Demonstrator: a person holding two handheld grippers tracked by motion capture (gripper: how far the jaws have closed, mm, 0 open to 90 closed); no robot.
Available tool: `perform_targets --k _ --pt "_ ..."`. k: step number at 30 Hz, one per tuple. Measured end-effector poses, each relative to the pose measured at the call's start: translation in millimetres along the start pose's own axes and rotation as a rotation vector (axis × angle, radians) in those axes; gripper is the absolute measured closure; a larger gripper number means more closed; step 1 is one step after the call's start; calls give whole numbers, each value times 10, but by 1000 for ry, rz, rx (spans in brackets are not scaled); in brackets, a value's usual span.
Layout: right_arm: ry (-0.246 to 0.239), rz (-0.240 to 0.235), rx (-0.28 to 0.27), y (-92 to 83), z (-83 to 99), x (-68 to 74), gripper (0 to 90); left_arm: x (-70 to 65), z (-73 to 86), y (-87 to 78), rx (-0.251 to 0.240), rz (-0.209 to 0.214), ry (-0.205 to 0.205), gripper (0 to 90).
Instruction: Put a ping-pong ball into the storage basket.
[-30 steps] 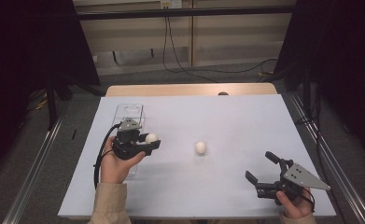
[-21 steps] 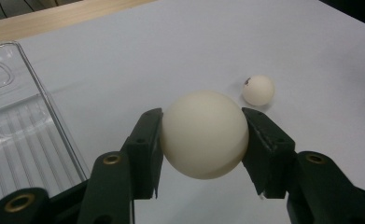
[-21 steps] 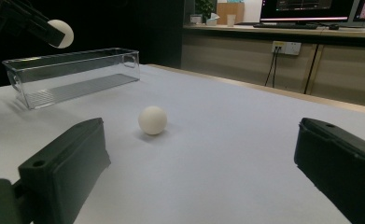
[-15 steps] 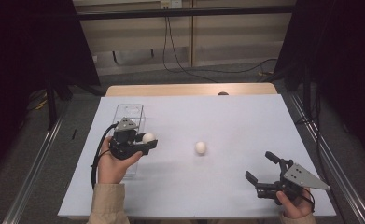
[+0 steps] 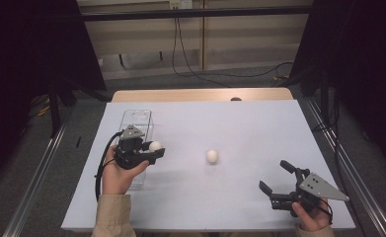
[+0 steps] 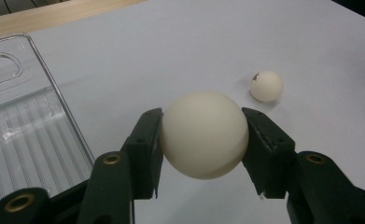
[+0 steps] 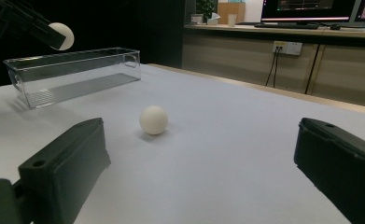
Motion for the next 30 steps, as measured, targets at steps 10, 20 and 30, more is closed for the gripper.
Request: perform_targets --k 10,20,30 --pt "-1 -2 -2 1 -1 5 18 37 12 -15 -9 -5 -9 510" --pt "2 1 -2 0 -1 3 18 70 26 -31 -6 -9 -10 510" --pt "0 0 0 -1 1 0 18 135 40 -68 -13 -21 -21 510"
Point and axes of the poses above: each handheld gripper's, and its own axes: y roughly forward along the jaws, z roughly out of its underside, x roughly to its left, the point moved 7 cm from there along y, roughly forward along the jaws, and after that the axes turned 4 degrees about y, right-handed, at the moved point
